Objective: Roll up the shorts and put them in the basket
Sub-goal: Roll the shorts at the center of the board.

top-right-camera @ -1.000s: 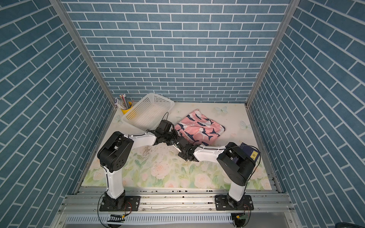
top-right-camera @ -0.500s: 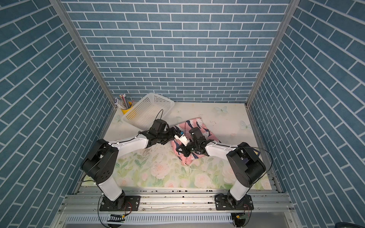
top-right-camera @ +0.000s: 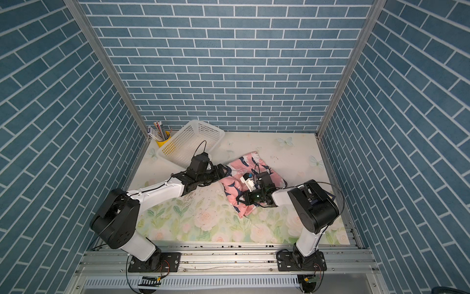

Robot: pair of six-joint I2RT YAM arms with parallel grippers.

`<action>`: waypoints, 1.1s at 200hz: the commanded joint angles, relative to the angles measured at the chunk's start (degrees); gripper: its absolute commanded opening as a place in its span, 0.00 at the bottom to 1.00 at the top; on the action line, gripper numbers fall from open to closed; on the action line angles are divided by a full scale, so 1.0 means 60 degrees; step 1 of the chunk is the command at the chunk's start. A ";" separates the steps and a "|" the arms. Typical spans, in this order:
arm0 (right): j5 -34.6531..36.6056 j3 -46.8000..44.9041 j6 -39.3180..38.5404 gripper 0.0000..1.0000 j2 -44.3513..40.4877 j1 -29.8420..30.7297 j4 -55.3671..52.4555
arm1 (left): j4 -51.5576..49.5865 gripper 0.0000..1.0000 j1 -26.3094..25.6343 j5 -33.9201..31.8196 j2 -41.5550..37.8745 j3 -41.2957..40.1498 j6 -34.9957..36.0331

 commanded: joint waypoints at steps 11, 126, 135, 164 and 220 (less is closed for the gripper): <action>-0.0209 -0.0423 0.0829 0.00 0.0246 0.0059 0.0268 | 0.1414 0.85 -0.0114 -0.0326 0.0139 -0.1132 0.0119; -0.1046 -0.0530 0.0803 0.00 0.0920 -0.0387 0.0422 | 0.3604 0.70 -0.0136 0.0089 0.3008 0.0144 -0.0381; -0.1000 -0.0472 0.0716 0.00 0.0977 -0.0401 0.0301 | 0.3590 0.60 -0.0138 0.0101 0.3151 0.0280 -0.0403; -0.0394 -0.0147 0.0156 0.00 0.1008 -0.0455 -0.0780 | 0.2888 0.07 -0.0141 0.0093 0.3533 0.0932 -0.0469; 0.4269 0.1275 -0.1639 0.47 -0.1029 0.0409 -0.5183 | 0.0515 0.00 -0.0199 -0.0057 0.3840 0.2313 -0.0410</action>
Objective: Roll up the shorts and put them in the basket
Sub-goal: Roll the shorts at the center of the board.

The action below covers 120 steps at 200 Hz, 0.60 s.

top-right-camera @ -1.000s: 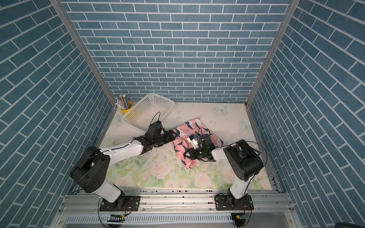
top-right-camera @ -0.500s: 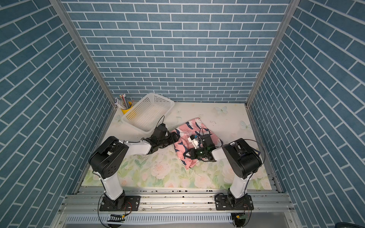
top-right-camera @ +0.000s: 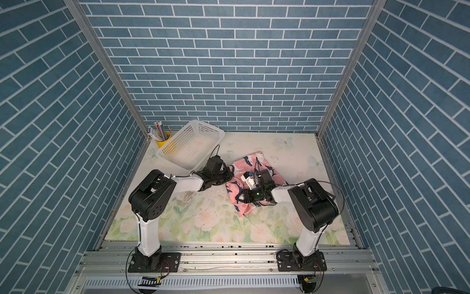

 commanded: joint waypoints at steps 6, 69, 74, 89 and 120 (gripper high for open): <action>0.4059 0.0521 -0.1351 0.49 -0.1168 0.0794 -0.3600 | -0.1408 0.00 -0.0016 -0.0286 0.0173 0.0632 0.0032; 0.8449 0.1307 -0.1777 1.00 -0.2854 0.3364 -0.4147 | -0.2278 0.00 -0.0013 0.0138 0.0651 0.1196 -0.0364; 0.8655 0.1328 -0.1821 1.00 -0.2810 0.3566 -0.4069 | -0.2274 0.00 -0.0001 0.0162 0.0668 0.1203 -0.0415; 0.9399 0.1460 -0.1960 1.00 -0.2469 0.4078 -0.4019 | -0.2249 0.00 -0.0001 0.0287 0.0699 0.1234 -0.0508; 1.0970 0.1769 -0.2411 0.99 -0.1540 0.4972 -0.3618 | -0.2197 0.00 -0.0012 0.0550 0.0698 0.1307 -0.0722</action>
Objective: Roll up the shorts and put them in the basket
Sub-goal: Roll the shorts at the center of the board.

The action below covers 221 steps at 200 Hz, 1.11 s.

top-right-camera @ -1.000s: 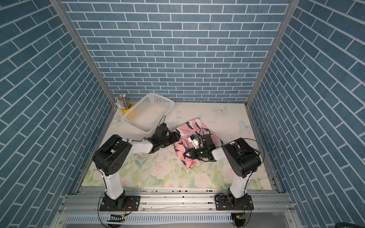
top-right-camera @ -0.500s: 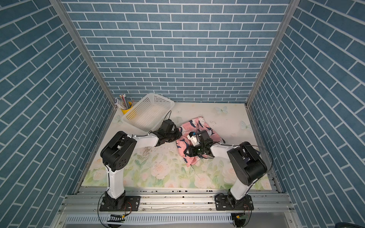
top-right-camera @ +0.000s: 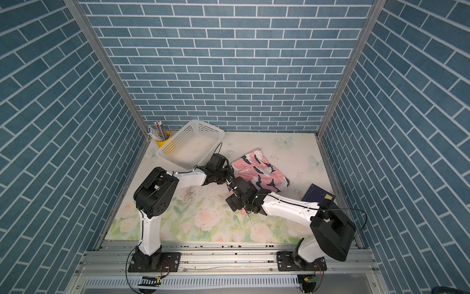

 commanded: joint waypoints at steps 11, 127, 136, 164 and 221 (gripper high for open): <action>0.2050 0.0362 -0.0656 0.99 0.0990 0.0518 0.0237 | -0.0385 0.00 -0.0014 0.0423 0.0175 0.0227 -0.0306; 0.2423 0.0853 -0.0494 0.22 0.2935 0.0129 0.0594 | -0.0341 0.00 0.0036 0.1015 -0.0087 0.0025 -0.0806; 0.1900 0.0784 -0.0450 0.10 0.2856 -0.0044 0.0581 | -0.0375 0.02 0.0043 0.1005 -0.0114 0.0078 -0.0745; -0.0946 0.0209 0.0042 0.00 0.2242 -0.1006 0.1130 | -0.0520 0.60 0.0052 0.0719 -0.0425 0.0165 -0.0368; -0.6868 -0.1106 0.1558 0.00 0.1536 -0.3329 0.3076 | -0.0084 0.83 0.0302 0.0169 -0.1977 -0.0724 0.0337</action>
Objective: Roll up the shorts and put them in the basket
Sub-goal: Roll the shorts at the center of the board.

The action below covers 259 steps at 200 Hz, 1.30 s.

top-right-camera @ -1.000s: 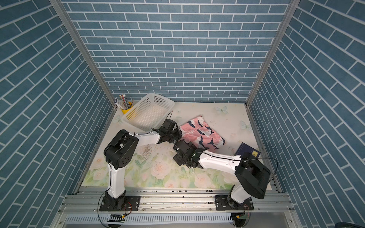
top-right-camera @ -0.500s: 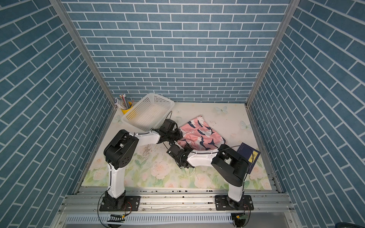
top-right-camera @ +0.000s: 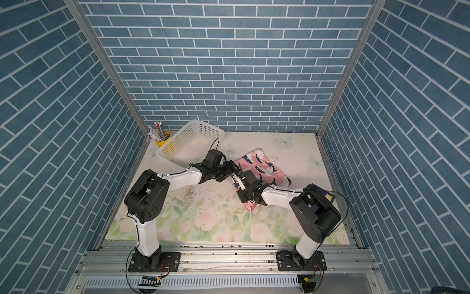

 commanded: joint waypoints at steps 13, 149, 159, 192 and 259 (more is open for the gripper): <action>-0.4309 -0.0650 0.1491 0.00 0.0130 -0.1015 0.1344 | 0.0435 0.84 0.0129 -0.0343 -0.0972 -0.0786 0.0554; -0.7768 -0.2057 0.4345 0.00 0.2039 -0.3019 0.5011 | 0.3311 0.86 -0.0194 0.0510 0.1204 -0.0623 0.0510; -0.7824 -0.2045 0.4344 0.00 0.2163 -0.3037 0.5004 | 0.3690 0.86 -0.0197 0.0566 0.1393 -0.0622 0.0342; -0.8131 -0.1966 0.4366 0.00 0.2518 -0.3123 0.5047 | 0.3853 0.75 -0.0173 0.0468 0.1937 -0.0341 0.0052; -0.7508 -0.1365 0.3172 0.25 0.2064 -0.3268 0.3006 | 0.3076 0.00 -0.0093 0.0293 0.2099 0.0317 -0.0254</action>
